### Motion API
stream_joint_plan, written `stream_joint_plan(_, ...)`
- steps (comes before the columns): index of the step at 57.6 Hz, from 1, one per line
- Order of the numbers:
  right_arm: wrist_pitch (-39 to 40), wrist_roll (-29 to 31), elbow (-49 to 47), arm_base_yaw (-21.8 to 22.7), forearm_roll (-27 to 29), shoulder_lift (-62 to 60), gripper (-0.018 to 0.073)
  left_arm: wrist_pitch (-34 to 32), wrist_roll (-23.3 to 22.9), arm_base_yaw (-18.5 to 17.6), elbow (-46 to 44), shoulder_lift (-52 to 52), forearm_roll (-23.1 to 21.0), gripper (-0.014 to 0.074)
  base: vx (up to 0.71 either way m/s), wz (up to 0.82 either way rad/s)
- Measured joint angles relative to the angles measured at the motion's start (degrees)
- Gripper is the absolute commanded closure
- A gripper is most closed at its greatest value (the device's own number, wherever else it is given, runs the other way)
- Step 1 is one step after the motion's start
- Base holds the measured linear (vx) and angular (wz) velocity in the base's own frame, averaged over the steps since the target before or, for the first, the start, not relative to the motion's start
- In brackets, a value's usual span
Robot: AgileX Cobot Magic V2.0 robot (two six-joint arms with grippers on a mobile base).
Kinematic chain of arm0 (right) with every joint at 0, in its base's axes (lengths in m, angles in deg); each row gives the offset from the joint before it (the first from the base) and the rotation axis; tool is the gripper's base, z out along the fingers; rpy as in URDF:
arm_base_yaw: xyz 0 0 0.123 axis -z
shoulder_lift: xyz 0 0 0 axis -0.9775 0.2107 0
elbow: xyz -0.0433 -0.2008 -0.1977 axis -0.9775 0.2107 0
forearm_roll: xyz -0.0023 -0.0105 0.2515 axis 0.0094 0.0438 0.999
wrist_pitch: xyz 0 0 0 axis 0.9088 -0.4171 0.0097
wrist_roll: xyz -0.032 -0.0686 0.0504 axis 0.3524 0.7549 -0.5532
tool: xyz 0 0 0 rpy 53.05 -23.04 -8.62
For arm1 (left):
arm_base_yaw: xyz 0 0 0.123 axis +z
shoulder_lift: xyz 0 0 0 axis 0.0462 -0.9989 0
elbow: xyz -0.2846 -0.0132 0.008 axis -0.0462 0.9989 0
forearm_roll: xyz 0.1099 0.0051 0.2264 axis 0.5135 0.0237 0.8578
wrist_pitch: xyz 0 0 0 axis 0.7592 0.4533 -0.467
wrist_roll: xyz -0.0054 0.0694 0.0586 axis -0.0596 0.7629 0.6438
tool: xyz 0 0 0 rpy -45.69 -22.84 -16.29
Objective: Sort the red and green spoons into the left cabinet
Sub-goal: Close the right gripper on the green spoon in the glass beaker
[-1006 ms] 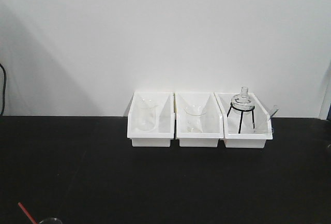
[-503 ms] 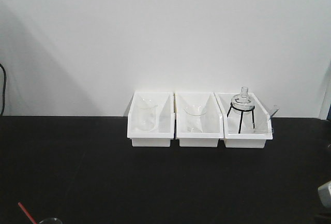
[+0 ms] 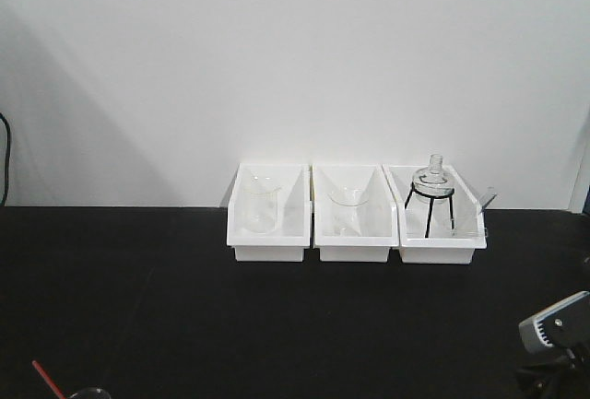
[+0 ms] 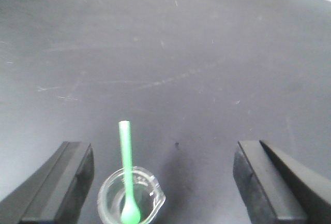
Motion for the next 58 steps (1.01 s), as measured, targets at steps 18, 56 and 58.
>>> stream_joint_plan(18, 0.6, 10.9, 0.0, 0.0, 10.4, 5.9, -0.0029, 0.0, 0.0, 0.0, 0.0, 0.0, 0.0, 0.0212, 0.00, 0.00)
stream_joint_plan(56, -7.1, 20.9, -0.1, 0.0, 15.6, 14.4, -0.0029, 0.4, 0.0, 0.0, 0.0, 0.0, 0.0, 0.0212, 0.00, 0.00)
stream_joint_plan(58, -7.1, 21.6, -0.1, 0.0, 16.1, 14.9, -0.0029, 0.4, 0.0, 0.0, 0.0, 0.0, 0.0, 0.0212, 0.00, 0.00)
